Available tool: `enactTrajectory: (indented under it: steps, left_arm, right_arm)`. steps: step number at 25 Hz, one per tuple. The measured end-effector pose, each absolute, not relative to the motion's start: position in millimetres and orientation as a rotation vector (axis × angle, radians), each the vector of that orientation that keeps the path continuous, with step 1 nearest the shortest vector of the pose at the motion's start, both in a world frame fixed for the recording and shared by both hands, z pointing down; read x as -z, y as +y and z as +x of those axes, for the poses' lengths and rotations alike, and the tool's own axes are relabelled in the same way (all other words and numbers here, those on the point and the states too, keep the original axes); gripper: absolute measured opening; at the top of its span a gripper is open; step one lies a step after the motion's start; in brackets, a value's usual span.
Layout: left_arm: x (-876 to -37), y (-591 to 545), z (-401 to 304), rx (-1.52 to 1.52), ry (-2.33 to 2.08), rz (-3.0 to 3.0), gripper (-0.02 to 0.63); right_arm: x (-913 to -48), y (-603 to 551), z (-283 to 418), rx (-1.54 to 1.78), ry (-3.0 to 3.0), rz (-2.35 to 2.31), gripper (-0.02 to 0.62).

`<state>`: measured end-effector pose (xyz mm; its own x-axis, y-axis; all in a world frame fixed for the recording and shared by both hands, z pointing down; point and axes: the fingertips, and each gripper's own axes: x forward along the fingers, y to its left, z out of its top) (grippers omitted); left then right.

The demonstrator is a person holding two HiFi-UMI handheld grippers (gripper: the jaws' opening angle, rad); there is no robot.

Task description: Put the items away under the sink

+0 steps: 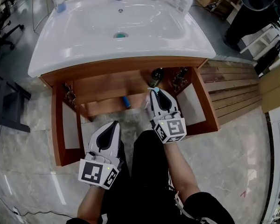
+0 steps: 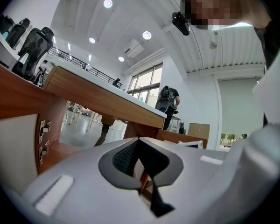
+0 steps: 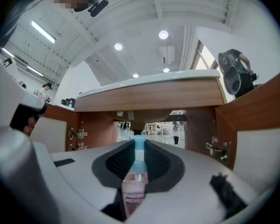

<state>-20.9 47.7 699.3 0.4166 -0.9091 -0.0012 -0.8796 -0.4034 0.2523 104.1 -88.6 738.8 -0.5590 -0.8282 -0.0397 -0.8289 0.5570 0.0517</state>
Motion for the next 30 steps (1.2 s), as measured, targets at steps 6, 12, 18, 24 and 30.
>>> enactTrajectory:
  steps: [6, 12, 18, 24, 30]
  left_arm:
    - [-701.4, 53.6, -21.3, 0.213, -1.584, 2.456, 0.006]
    - [-706.1, 59.3, -21.0, 0.218, -1.582, 2.446, 0.006]
    - [-707.7, 63.2, -22.1, 0.222, -1.598, 2.438, 0.006]
    - [-710.2, 63.1, -27.5, 0.214, -1.619, 2.425, 0.006]
    - [-711.7, 61.0, -31.1, 0.210, -1.626, 2.417, 0.006]
  right_arm:
    - [-732.3, -110.8, 95.2, -0.123, 2.740, -1.452, 0.071]
    - [-731.9, -134.7, 89.3, -0.103, 2.752, -1.446, 0.071]
    - [-736.1, -149.8, 83.5, -0.111, 2.743, -1.459, 0.071]
    - [-737.1, -164.8, 76.2, -0.127, 2.743, -1.463, 0.071]
    - [-739.6, -175.8, 72.2, -0.118, 2.737, -1.479, 0.071]
